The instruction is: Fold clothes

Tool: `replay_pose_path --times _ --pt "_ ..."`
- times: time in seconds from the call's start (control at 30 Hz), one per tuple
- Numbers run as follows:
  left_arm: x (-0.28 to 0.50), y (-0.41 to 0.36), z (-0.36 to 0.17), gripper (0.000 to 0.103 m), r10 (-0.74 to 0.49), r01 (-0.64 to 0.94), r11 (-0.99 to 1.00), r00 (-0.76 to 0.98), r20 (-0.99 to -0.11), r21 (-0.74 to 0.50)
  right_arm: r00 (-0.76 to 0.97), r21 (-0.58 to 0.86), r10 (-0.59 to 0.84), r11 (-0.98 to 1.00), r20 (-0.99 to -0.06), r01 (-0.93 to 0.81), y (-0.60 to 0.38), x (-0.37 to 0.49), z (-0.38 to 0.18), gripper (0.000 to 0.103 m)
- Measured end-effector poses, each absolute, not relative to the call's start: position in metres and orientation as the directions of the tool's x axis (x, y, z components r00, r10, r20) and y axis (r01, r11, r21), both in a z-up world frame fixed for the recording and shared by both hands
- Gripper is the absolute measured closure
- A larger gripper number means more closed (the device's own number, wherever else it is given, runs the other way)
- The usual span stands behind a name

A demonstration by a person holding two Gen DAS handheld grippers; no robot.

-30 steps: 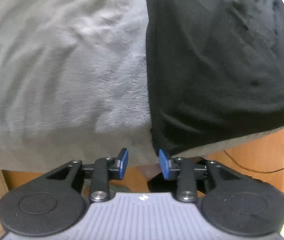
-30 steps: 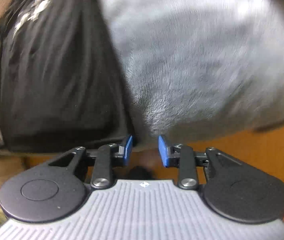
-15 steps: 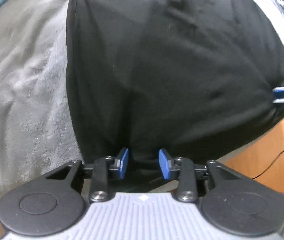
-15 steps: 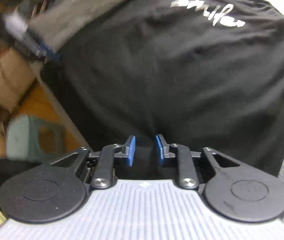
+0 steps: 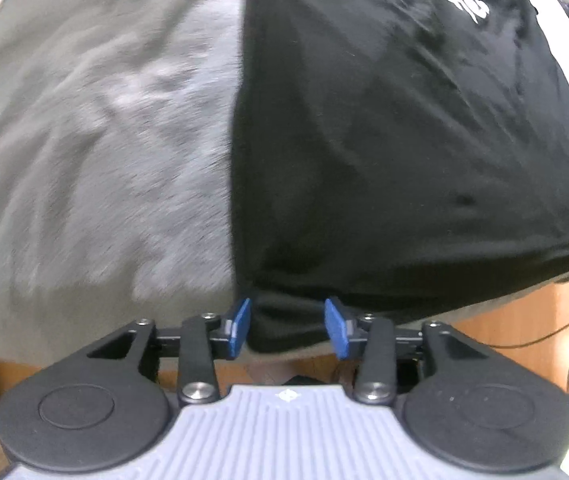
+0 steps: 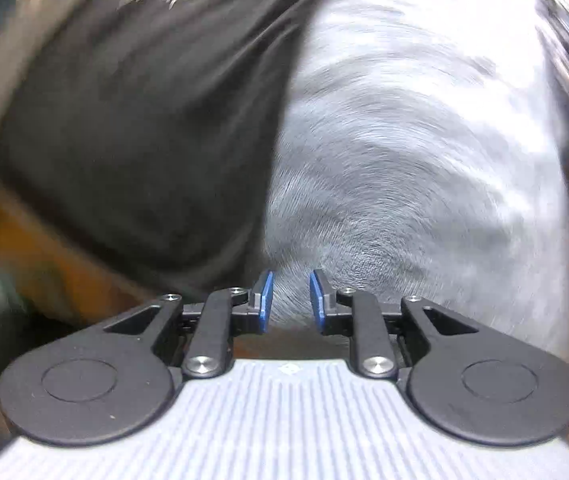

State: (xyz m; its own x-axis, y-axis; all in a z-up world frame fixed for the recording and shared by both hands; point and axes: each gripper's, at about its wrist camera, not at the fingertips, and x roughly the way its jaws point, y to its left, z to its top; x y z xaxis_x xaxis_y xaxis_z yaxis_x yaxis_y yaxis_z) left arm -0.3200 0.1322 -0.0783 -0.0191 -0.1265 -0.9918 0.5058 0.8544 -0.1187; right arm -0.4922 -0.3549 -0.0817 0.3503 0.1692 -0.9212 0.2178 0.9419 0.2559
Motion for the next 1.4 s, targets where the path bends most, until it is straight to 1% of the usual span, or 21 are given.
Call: replay_pose_path --times 0.07,0.17,0.3,0.4,0.47,0.57,0.63,0.67,0.7,0.73,0.77,0.8,0.83,0.97,1.1,1.17,1.23,1.3,1.33,1.37,1.4 --pt "-0.32 0.143 -0.074 0.057 -0.112 0.486 0.867 -0.019 -0.993 -0.108 0.386 0.362 0.234 0.881 -0.892 0.304 -0.366 -0.492 -0.083 0.08" --pt "-0.314 0.157 -0.069 0.057 -0.109 0.464 0.88 -0.012 -0.994 -0.102 0.419 0.456 0.293 0.811 -0.859 0.367 -0.374 -0.488 -0.093 0.078" --pt "-0.294 0.165 -0.072 0.052 -0.177 0.45 0.878 -0.016 -0.984 -0.165 0.468 0.565 0.364 0.709 -0.805 0.422 -0.382 -0.48 -0.106 0.074" --pt "-0.286 0.17 -0.094 0.051 -0.206 0.449 0.868 -0.06 -0.977 -0.211 0.464 0.592 0.39 0.664 -0.795 0.457 -0.379 -0.476 -0.119 0.069" --pt "-0.288 0.173 -0.107 0.053 -0.215 0.449 0.863 -0.088 -0.973 -0.231 0.437 0.591 0.406 0.64 -0.803 0.491 -0.373 -0.477 -0.129 0.069" --pt "-0.285 0.173 -0.1 0.065 -0.246 0.454 0.848 -0.118 -0.962 -0.273 0.406 0.582 0.418 0.623 -0.813 0.523 -0.365 -0.489 -0.132 0.069" --pt "-0.282 0.173 -0.096 0.081 -0.267 0.457 0.837 -0.137 -0.954 -0.3 0.397 0.57 0.409 0.624 -0.821 0.535 -0.358 -0.487 -0.135 0.069" --pt "-0.281 0.173 -0.093 0.085 -0.277 0.458 0.832 -0.147 -0.949 -0.314 0.391 0.57 0.415 0.618 -0.821 0.541 -0.357 -0.486 -0.137 0.069" --pt "-0.28 0.173 -0.091 0.094 -0.288 0.459 0.826 -0.157 -0.945 -0.328 0.382 0.567 0.419 0.617 -0.824 0.546 -0.355 -0.485 -0.137 0.072" --pt "-0.279 0.173 -0.089 0.096 -0.298 0.46 0.82 -0.167 -0.94 -0.341 0.373 0.562 0.421 0.624 -0.827 0.543 -0.351 -0.483 -0.137 0.081" --pt "-0.278 0.173 -0.086 0.097 -0.308 0.461 0.814 -0.177 -0.935 -0.355 0.352 0.553 0.426 0.642 -0.833 0.532 -0.347 -0.48 -0.137 0.087" --pt "-0.277 0.174 -0.084 0.097 -0.317 0.461 0.807 -0.186 -0.93 -0.368 0.328 0.539 0.428 0.663 -0.842 0.52 -0.342 -0.476 -0.137 0.096" --pt "-0.276 0.174 -0.082 0.098 -0.327 0.462 0.801 -0.196 -0.924 -0.381 0.315 0.53 0.427 0.679 -0.848 0.508 -0.339 -0.473 -0.135 0.097" --pt "-0.267 0.175 -0.071 0.098 -0.378 0.447 0.777 -0.231 -0.897 -0.443 0.352 0.575 0.455 0.637 -0.818 0.513 -0.345 -0.473 -0.114 0.098" --pt "-0.225 0.186 -0.051 0.098 -0.523 0.292 0.777 -0.193 -0.83 -0.558 0.443 0.64 0.462 0.553 -0.768 0.533 -0.363 -0.47 -0.094 0.098" --pt "-0.198 0.185 -0.052 0.098 -0.582 0.211 0.768 -0.163 -0.796 -0.605 0.503 0.677 0.453 0.498 -0.736 0.542 -0.376 -0.463 -0.092 0.098" --pt "-0.167 0.186 -0.067 0.098 -0.623 0.136 0.757 -0.146 -0.769 -0.639 0.56 0.715 0.445 0.428 -0.699 0.552 -0.389 -0.453 -0.095 0.098" --pt "-0.155 0.178 -0.091 0.096 -0.647 0.041 0.751 -0.155 -0.746 -0.659 0.615 0.757 0.443 0.333 -0.652 0.563 -0.406 -0.439 -0.105 0.098" --pt "-0.151 0.175 -0.104 0.094 -0.657 -0.009 0.747 -0.156 -0.737 -0.664 0.634 0.765 0.438 0.26 -0.637 0.589 -0.413 -0.434 -0.115 0.095" --pt "-0.149 0.179 -0.115 0.092 -0.666 -0.054 0.743 -0.149 -0.731 -0.667 0.652 0.768 0.431 0.181 -0.624 0.615 -0.421 -0.429 -0.126 0.094" --pt "-0.148 0.19 -0.124 0.084 -0.677 -0.088 0.736 -0.134 -0.724 -0.671 0.669 0.766 0.423 0.101 -0.611 0.635 -0.428 -0.424 -0.137 0.093"
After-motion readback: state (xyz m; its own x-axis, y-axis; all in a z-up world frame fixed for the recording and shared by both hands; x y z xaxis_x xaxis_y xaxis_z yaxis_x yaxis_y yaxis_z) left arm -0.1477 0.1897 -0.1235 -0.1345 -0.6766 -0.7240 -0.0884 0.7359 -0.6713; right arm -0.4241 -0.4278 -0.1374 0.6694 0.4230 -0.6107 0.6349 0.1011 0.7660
